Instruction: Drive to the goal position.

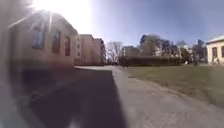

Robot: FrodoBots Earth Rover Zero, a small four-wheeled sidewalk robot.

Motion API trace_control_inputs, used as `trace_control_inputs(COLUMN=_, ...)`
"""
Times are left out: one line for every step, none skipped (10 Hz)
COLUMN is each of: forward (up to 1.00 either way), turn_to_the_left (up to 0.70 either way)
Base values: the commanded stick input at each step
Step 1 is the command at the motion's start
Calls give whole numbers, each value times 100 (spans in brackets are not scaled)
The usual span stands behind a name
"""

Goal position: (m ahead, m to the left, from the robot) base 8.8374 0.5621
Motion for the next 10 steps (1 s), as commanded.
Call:
trace_control_inputs(forward=85, turn_to_the_left=0)
trace_control_inputs(forward=85, turn_to_the_left=0)
trace_control_inputs(forward=85, turn_to_the_left=0)
trace_control_inputs(forward=85, turn_to_the_left=0)
trace_control_inputs(forward=85, turn_to_the_left=0)
trace_control_inputs(forward=85, turn_to_the_left=0)
trace_control_inputs(forward=85, turn_to_the_left=0)
trace_control_inputs(forward=85, turn_to_the_left=0)
trace_control_inputs(forward=85, turn_to_the_left=0)
trace_control_inputs(forward=85, turn_to_the_left=0)
